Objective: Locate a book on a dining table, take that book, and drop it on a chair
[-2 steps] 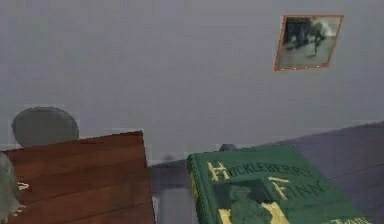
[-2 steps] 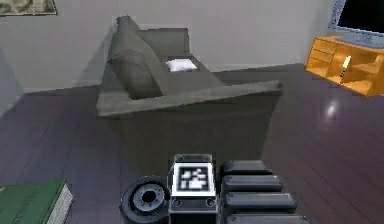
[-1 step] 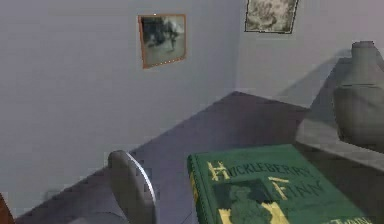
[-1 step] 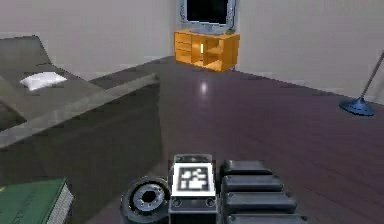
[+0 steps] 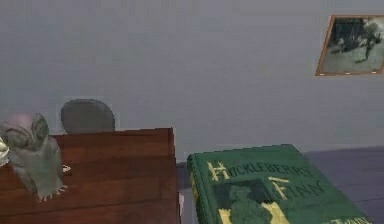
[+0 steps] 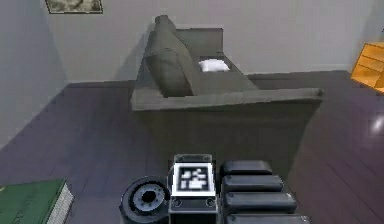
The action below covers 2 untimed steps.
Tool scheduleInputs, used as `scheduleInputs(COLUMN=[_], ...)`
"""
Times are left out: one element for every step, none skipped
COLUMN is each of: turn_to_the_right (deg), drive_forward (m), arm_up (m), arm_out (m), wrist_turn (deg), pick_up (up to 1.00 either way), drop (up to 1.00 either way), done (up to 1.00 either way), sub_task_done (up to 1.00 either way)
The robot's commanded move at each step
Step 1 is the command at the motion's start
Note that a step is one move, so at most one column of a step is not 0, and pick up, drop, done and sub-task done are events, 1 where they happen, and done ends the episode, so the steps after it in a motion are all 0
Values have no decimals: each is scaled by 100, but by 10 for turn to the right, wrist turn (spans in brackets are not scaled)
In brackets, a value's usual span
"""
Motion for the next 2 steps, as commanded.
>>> scheduleInputs(turn_to_the_right=[-450,450], drive_forward=[0,0], arm_up=[0,0], arm_out=[0,0], wrist_turn=[0,0], pick_up=[0,0], drop=[0,0], done=[0,0], sub_task_done=[0,0])
